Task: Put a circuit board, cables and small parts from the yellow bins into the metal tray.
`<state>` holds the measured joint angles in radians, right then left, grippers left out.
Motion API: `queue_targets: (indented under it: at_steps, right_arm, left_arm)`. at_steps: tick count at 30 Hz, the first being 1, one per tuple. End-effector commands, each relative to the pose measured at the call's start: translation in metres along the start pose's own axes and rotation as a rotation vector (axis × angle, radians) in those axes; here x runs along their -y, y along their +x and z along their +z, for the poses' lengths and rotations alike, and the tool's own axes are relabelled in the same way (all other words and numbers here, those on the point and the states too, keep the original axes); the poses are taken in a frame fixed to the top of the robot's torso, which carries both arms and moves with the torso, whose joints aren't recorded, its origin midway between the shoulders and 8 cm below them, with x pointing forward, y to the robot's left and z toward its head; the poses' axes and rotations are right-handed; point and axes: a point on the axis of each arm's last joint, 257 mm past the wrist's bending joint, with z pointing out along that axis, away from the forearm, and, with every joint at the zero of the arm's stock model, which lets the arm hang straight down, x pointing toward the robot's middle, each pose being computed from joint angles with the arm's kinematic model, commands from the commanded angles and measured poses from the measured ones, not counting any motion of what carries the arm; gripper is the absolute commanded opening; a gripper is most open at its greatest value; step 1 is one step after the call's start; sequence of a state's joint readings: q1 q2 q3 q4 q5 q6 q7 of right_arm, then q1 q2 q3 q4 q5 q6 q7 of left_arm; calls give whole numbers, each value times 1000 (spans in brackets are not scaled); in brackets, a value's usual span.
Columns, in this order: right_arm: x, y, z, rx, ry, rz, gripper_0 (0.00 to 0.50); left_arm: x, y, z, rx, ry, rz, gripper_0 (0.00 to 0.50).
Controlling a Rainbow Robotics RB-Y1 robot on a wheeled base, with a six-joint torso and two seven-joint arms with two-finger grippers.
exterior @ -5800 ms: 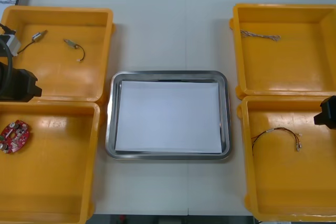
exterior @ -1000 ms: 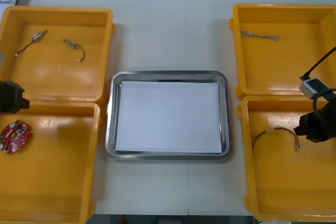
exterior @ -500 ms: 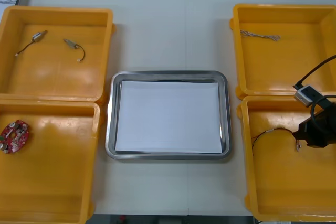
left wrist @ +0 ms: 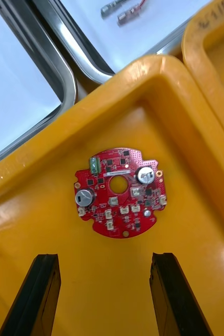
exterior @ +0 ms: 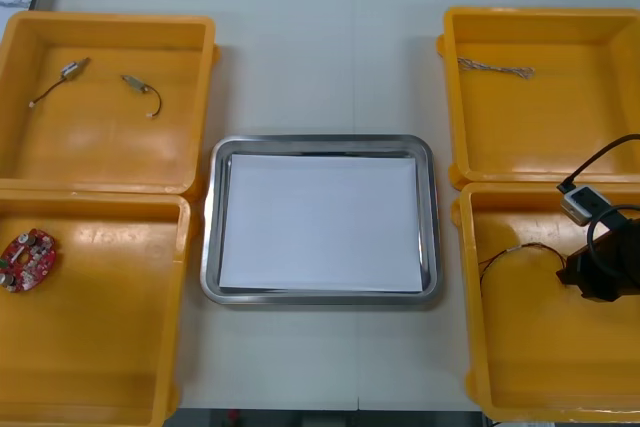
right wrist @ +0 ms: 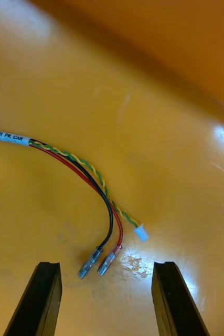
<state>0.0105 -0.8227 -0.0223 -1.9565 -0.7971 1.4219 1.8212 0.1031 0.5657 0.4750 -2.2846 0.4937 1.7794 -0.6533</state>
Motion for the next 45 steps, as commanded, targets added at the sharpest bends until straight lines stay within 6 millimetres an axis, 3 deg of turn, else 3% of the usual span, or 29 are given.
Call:
queue_targets:
  at_steps: [1, 12, 23, 25, 26, 27, 29, 37, 45]
  right_arm:
    - [2, 17, 7, -40, 27, -33, 500]
    - [-4, 23, 20, -51, 24, -22, 500]
    - [-2, 27, 32, -49, 12, 0, 500]
    - [-1, 27, 32, -48, 13, 1, 433]
    - [-1, 27, 32, -48, 13, 1, 306]
    - [-2, 27, 32, -49, 10, 1, 149]
    - [-2, 28, 32, -50, 10, -1, 14]
    - [-2, 19, 25, -42, 10, -28, 0]
    - [-2, 15, -9, -71, 18, -67, 0]
  left_arm:
    - [-11, -2, 9, -30, 16, -1, 500]
    - [-14, -24, 24, 4, 23, -84, 500]
    - [-4, -26, 36, -11, 35, -156, 500]
    - [-4, -23, 38, -16, 34, -162, 500]
    - [-4, -20, 40, -20, 32, -165, 500]
    - [-5, -18, 43, -26, 29, -167, 500]
    - [-7, -14, 48, -32, 27, -172, 500]
    - [-13, 0, 63, -69, 11, -177, 500]
    - [-14, 6, 75, -79, 14, -191, 500]
